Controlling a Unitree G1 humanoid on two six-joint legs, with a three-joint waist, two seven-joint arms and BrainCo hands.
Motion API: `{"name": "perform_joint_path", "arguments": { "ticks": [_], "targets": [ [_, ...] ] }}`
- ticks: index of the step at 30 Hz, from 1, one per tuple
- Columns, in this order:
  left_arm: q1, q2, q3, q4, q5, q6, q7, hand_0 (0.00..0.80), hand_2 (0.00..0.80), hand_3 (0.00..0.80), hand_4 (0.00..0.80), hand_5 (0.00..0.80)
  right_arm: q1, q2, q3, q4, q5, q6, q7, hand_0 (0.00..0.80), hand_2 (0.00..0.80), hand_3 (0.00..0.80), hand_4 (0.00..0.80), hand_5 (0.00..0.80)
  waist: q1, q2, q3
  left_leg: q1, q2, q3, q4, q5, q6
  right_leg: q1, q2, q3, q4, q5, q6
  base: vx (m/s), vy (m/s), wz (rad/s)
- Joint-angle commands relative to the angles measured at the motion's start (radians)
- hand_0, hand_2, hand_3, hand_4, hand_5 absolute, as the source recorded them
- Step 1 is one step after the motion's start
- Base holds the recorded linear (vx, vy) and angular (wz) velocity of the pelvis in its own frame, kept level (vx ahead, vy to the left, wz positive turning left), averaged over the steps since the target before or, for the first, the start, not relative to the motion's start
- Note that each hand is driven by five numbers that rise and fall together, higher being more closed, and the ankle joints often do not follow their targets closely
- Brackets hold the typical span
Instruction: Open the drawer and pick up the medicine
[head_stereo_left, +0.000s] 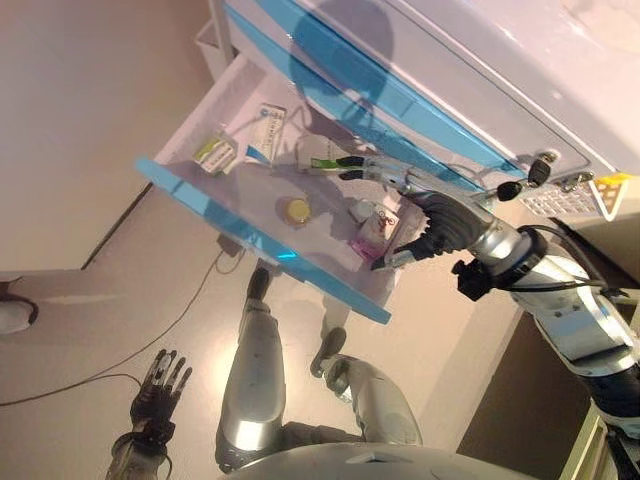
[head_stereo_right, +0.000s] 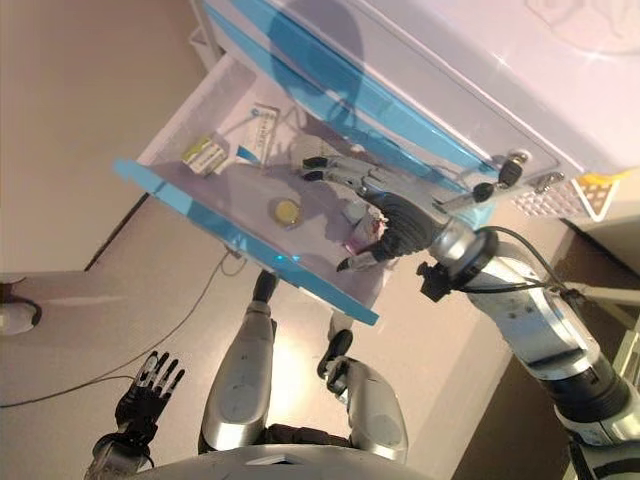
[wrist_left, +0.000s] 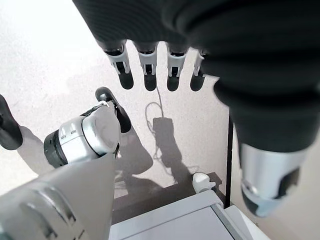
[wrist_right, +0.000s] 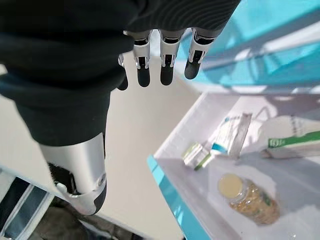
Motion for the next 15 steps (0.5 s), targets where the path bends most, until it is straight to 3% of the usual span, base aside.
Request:
{"name": "perform_joint_path", "arguments": {
  "ticks": [1, 7, 15],
  "targets": [
    [0.054, 0.02, -0.006, -0.024, 0.04, -0.045, 0.008, 0.0, 0.0, 0.0, 0.0, 0.0, -0.054, 0.014, 0.039, -0.003, -0.065, 0.013, -0.035, 0.0, 0.0, 0.0, 0.0, 0.0, 0.009, -0.016, -0.015, 0.019, -0.041, -0.014, 0.017, -0.08, 0.067, -0.022, -0.027, 0.036, -0.037, 0.161, 0.028, -0.002, -0.013, 0.09],
    [0.039, 0.035, -0.036, -0.034, 0.059, -0.047, 0.022, 0.0, 0.0, 0.0, 0.0, 0.0, -0.151, 0.064, 0.178, 0.163, -0.142, 0.078, -0.143, 0.0, 0.0, 0.0, 0.0, 0.0, 0.045, -0.005, -0.009, -0.007, -0.055, -0.038, 0.028, -0.08, 0.067, -0.026, -0.031, 0.02, -0.042, 0.161, 0.026, 0.005, -0.008, 0.1],
    [0.028, 0.037, -0.071, -0.066, 0.101, -0.033, 0.05, 0.0, 0.0, 0.0, 0.0, 0.0, -0.239, 0.136, 0.263, 0.356, -0.163, 0.108, -0.249, 0.0, 0.0, 0.0, 0.0, 0.0, 0.078, 0.02, -0.009, -0.026, -0.075, -0.063, 0.034, -0.077, 0.066, -0.025, -0.04, 0.003, -0.048, 0.158, 0.024, 0.011, 0.007, 0.1]
  ]
}}
